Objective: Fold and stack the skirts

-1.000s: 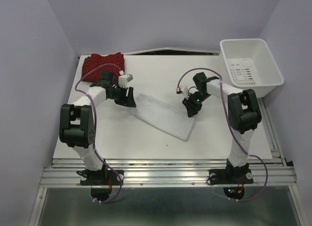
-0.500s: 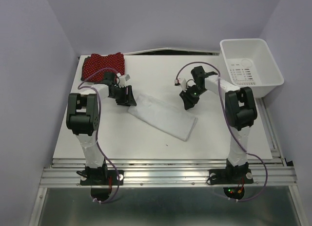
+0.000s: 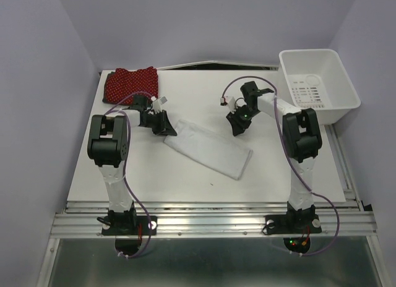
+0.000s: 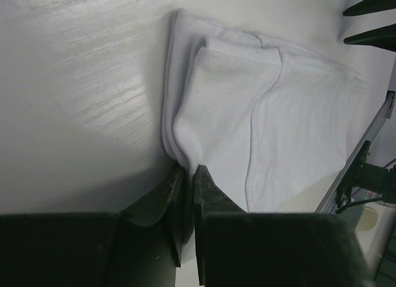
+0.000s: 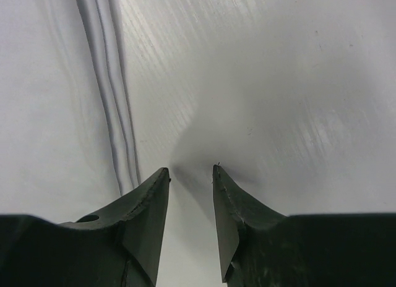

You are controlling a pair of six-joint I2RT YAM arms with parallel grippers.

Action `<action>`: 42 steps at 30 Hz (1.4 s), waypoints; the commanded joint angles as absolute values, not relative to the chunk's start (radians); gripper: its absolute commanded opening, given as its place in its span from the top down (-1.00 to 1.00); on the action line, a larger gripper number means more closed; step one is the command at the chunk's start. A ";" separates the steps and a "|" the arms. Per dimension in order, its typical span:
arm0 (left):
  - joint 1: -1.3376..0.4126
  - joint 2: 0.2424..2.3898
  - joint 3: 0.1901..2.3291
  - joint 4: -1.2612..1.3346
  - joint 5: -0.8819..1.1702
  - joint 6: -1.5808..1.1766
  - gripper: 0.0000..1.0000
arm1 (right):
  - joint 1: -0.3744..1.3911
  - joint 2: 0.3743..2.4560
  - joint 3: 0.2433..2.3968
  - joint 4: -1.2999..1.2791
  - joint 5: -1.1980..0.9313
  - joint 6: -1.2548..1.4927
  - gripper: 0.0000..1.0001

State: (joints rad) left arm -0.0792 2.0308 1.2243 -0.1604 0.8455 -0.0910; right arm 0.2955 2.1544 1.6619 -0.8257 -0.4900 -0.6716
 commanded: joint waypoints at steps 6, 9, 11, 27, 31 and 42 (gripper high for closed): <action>-0.034 1.899 1.203 -0.121 0.790 -0.117 1.00 | 0.279 2.106 1.779 -0.816 -0.454 -0.554 0.16; -0.017 1.842 1.259 -0.175 0.712 -0.082 1.00 | 0.232 2.054 1.821 -0.818 -0.469 -0.459 0.11; -0.018 1.786 1.285 -0.222 0.663 -0.066 1.00 | 0.206 2.007 1.833 -0.824 -0.489 -0.393 0.08; -0.339 1.625 1.296 -0.308 0.267 0.049 1.00 | 0.150 1.810 1.421 -0.847 -0.799 0.030 -0.04; -0.422 1.620 1.279 -0.313 0.225 0.032 1.00 | 0.150 1.812 1.252 -0.679 -0.891 0.205 -0.08; -0.479 1.640 1.258 -0.302 0.192 0.006 1.00 | 0.230 1.825 1.002 -0.126 -0.750 0.701 -0.01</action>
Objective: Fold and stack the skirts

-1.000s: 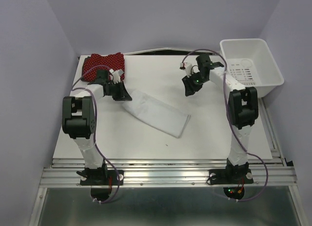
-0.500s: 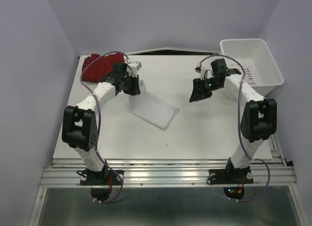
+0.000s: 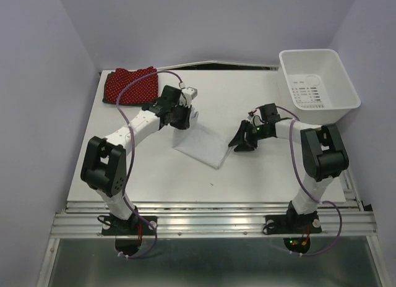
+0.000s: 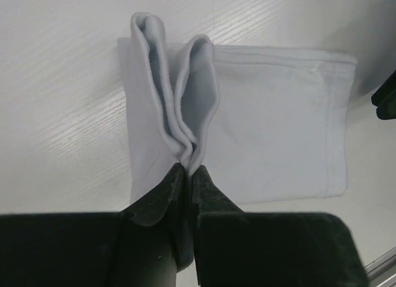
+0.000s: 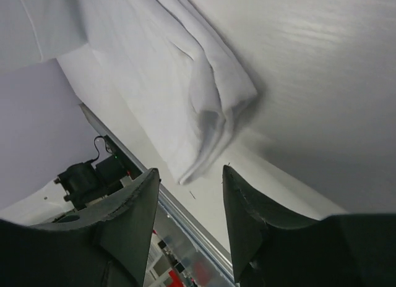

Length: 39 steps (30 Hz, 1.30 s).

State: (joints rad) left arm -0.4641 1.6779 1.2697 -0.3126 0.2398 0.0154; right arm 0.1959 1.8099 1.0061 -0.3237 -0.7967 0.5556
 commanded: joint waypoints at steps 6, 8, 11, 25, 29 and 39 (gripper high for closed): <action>-0.497 1.632 1.267 -0.298 0.179 0.006 1.00 | 0.250 1.882 0.954 -0.055 -0.681 0.761 -0.03; -0.518 1.620 1.266 -0.296 0.158 0.006 1.00 | 0.261 1.907 0.962 -0.067 -0.657 0.744 0.10; -0.544 1.605 1.266 -0.298 0.135 0.006 1.00 | 0.281 1.928 0.965 -0.084 -0.627 0.741 0.31; -0.716 1.631 1.272 -0.336 0.011 -0.100 1.00 | 0.290 1.951 0.983 -0.103 -0.621 0.747 0.44; -0.759 1.649 1.278 -0.331 -0.049 -0.139 1.00 | 0.290 1.956 0.985 -0.104 -0.626 0.755 0.45; -0.796 1.767 1.338 -0.348 -0.054 -0.242 1.00 | 0.290 1.957 0.986 -0.107 -0.630 0.759 0.45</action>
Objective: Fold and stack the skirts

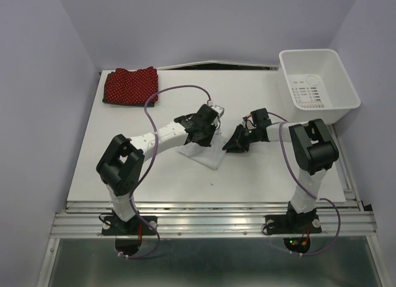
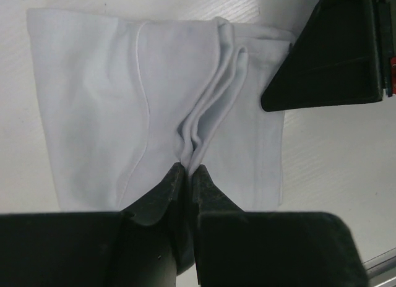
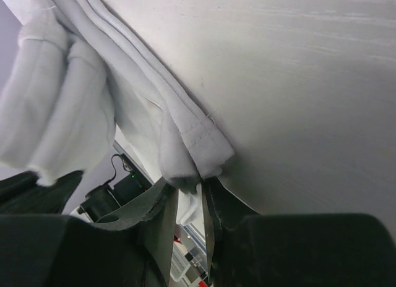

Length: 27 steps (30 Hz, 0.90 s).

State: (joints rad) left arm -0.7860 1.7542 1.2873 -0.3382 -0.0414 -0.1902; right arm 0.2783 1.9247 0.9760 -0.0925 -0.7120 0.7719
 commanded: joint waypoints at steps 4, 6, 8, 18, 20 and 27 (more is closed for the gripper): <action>-0.799 1.790 1.374 -0.345 -0.052 -0.258 1.00 | 0.290 1.960 0.988 -0.107 -0.635 0.761 0.46; -0.802 1.796 1.385 -0.347 -0.045 -0.267 1.00 | 0.290 1.962 0.986 -0.107 -0.638 0.764 0.46; -0.805 1.802 1.394 -0.351 -0.041 -0.273 1.00 | 0.290 1.962 0.986 -0.107 -0.638 0.767 0.46; -0.810 1.796 1.404 -0.376 -0.028 -0.279 1.00 | 0.290 1.957 0.985 -0.107 -0.637 0.767 0.46; -0.818 1.796 1.384 -0.365 -0.009 -0.279 1.00 | 0.290 1.954 0.982 -0.106 -0.635 0.767 0.46; -0.836 1.822 1.393 -0.337 0.043 -0.295 0.84 | 0.290 1.959 0.988 -0.107 -0.643 0.767 0.46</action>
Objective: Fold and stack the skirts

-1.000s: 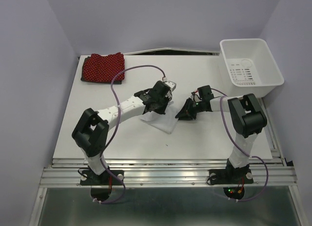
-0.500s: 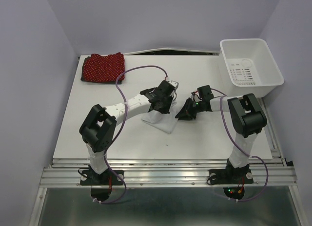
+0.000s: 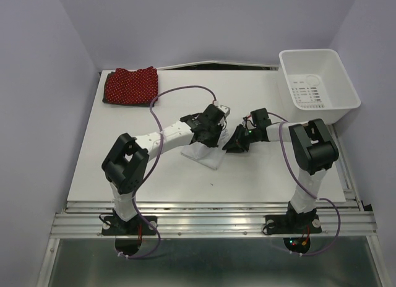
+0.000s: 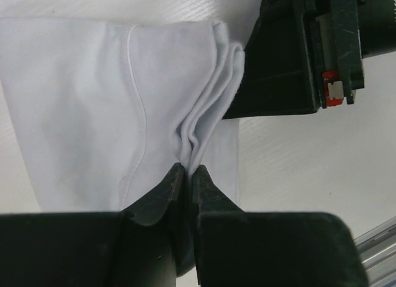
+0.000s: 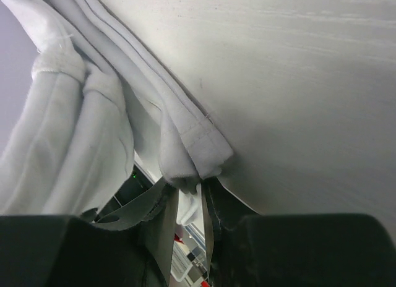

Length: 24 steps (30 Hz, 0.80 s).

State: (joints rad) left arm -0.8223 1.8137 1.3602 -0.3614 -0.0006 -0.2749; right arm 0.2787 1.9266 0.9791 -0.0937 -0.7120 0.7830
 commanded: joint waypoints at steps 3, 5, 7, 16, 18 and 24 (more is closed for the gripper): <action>-0.836 1.859 1.416 -0.348 0.046 -0.287 0.59 | 0.290 1.954 0.988 -0.109 -0.641 0.765 0.46; -0.838 1.881 1.420 -0.354 0.045 -0.284 0.46 | 0.290 1.951 0.988 -0.109 -0.640 0.762 0.46; -0.836 1.888 1.422 -0.368 0.044 -0.273 0.31 | 0.290 1.948 0.986 -0.110 -0.638 0.761 0.45; -0.813 1.731 1.376 -0.348 0.103 -0.193 -0.73 | 0.266 1.908 1.028 -0.248 -0.604 0.655 0.39; -0.802 1.643 1.350 -0.325 0.139 -0.167 -0.82 | 0.249 1.878 1.055 -0.306 -0.571 0.594 0.33; -0.631 1.496 1.275 -0.224 0.334 -0.147 -0.97 | 0.189 1.809 1.179 -0.558 -0.491 0.327 0.10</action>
